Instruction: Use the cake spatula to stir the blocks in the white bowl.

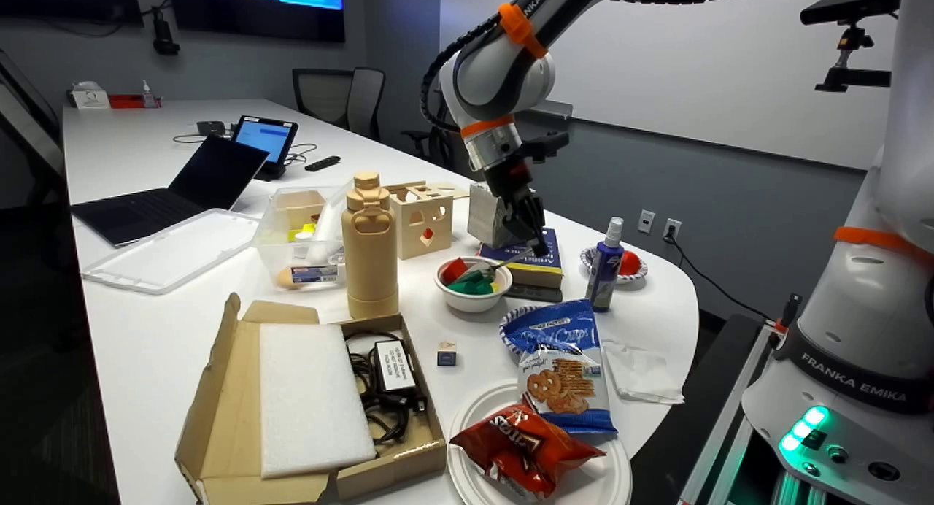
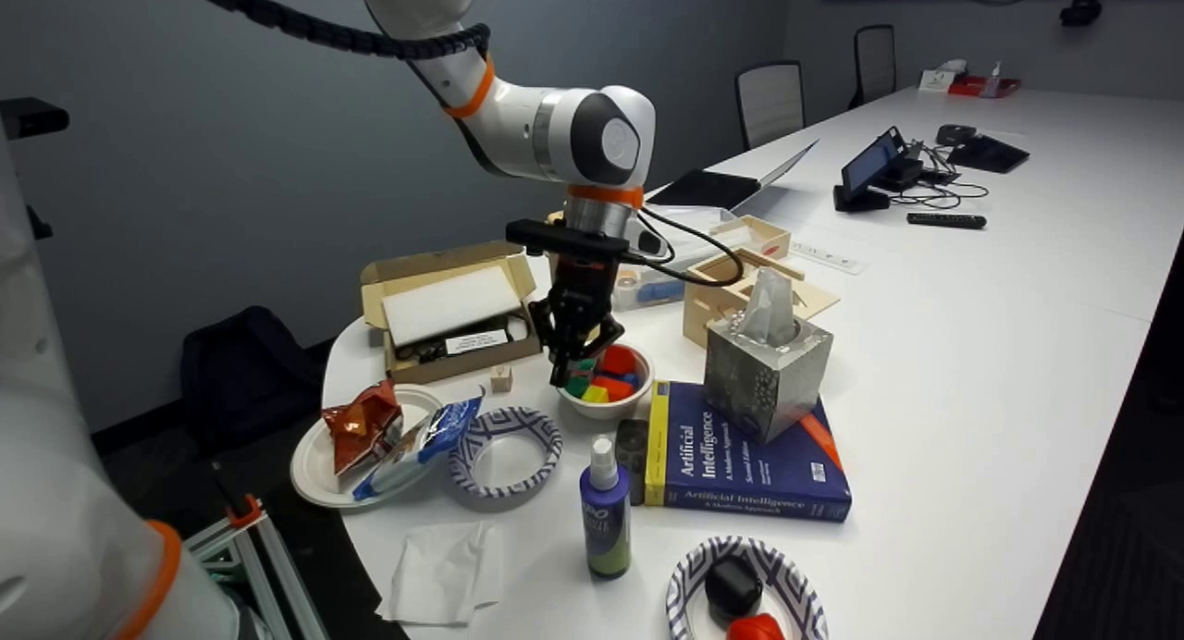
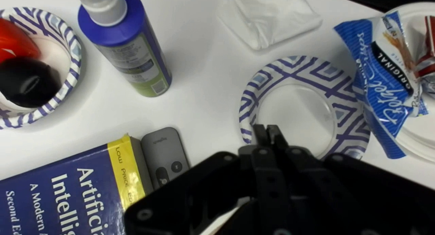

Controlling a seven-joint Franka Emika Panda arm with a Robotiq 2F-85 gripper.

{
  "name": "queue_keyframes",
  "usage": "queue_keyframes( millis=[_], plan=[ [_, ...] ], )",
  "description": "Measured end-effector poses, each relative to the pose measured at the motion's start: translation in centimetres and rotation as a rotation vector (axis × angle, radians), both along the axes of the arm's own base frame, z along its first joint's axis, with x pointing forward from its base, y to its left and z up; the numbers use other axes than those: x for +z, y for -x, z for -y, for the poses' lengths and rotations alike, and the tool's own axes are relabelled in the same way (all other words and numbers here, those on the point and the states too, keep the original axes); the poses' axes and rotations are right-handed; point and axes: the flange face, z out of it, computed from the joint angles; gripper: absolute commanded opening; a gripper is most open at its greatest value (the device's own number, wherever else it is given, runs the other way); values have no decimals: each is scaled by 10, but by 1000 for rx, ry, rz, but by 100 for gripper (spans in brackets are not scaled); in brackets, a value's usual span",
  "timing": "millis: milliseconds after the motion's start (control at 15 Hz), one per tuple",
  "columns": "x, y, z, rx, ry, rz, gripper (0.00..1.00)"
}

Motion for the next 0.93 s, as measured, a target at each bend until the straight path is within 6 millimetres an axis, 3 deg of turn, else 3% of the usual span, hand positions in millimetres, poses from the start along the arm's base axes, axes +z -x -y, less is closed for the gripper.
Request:
queue_keyframes(
  millis=[533,933],
  plan=[
    [-5,10,-6,53,-90,-148,1],
    [-10,-1,-15,14,-167,-78,1]
  ],
)
